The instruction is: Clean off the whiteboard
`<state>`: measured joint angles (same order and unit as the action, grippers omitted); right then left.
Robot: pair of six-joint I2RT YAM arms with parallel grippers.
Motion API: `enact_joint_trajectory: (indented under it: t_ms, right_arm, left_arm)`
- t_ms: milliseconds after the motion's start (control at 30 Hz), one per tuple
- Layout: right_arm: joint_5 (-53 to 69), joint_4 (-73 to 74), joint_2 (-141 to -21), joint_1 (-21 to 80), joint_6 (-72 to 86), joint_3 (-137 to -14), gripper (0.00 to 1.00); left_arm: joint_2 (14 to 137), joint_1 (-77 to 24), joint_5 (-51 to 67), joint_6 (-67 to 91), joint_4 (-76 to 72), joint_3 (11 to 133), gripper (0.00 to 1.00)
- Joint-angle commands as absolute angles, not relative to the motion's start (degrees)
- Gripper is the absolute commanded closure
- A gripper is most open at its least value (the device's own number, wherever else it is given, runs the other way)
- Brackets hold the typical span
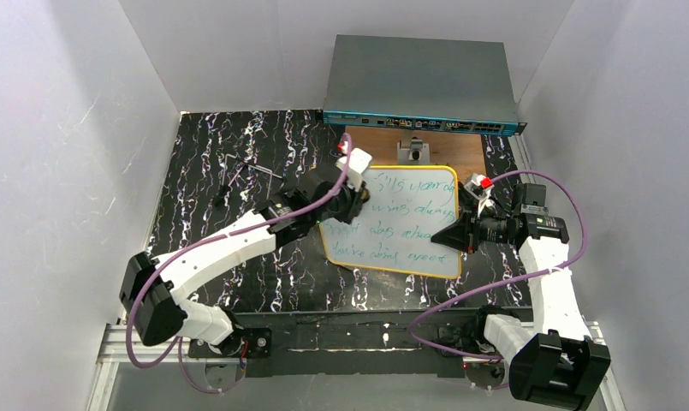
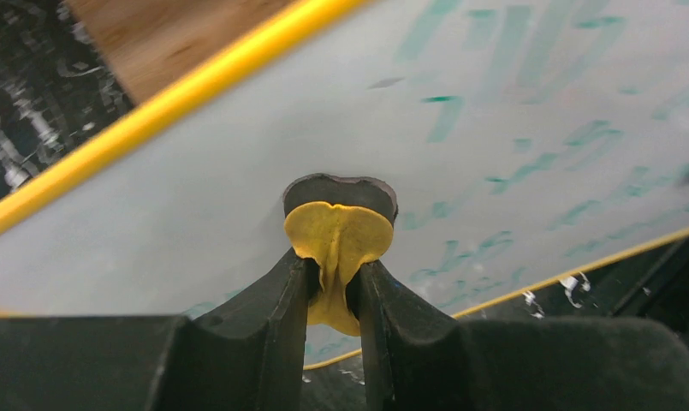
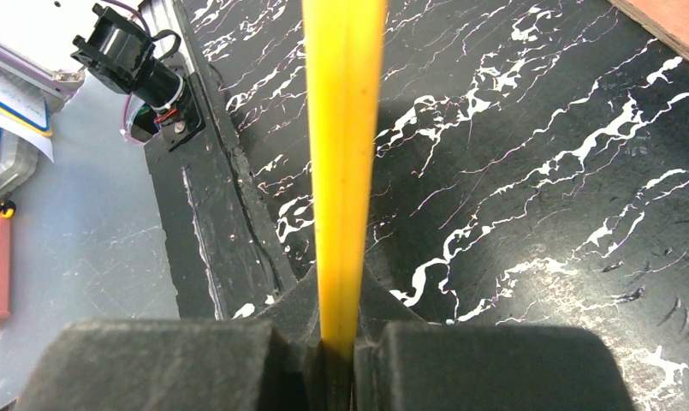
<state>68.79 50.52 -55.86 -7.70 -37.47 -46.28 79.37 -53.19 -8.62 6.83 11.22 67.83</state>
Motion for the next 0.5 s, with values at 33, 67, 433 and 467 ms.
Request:
enact_joint_trajectory:
  t_ms: [33,67,433,467]
  right_arm:
    - [71.4,50.8,-54.3,-6.7,-41.7,-46.9,0.99]
    - [71.4,50.8,-54.3,-6.6,-41.7,-46.9,0.99]
    - [71.3,50.7,-54.5,-6.6,-41.8,-46.8,0.99]
    - [71.2,50.7,-54.6,-6.7,-41.7,-46.8,0.99]
  left_arm:
    - [74.3,-45.9,-12.7,9.1,12.6,64.6,1.00]
    - [73.9,-45.6,-12.5,9.0,12.7,64.3,1.00]
    - [77.2,-50.7,-4.6,6.8,11.1,67.7,1.00]
    - [77.9,-52.1,-5.2,6.4,10.9,68.5,1.00]
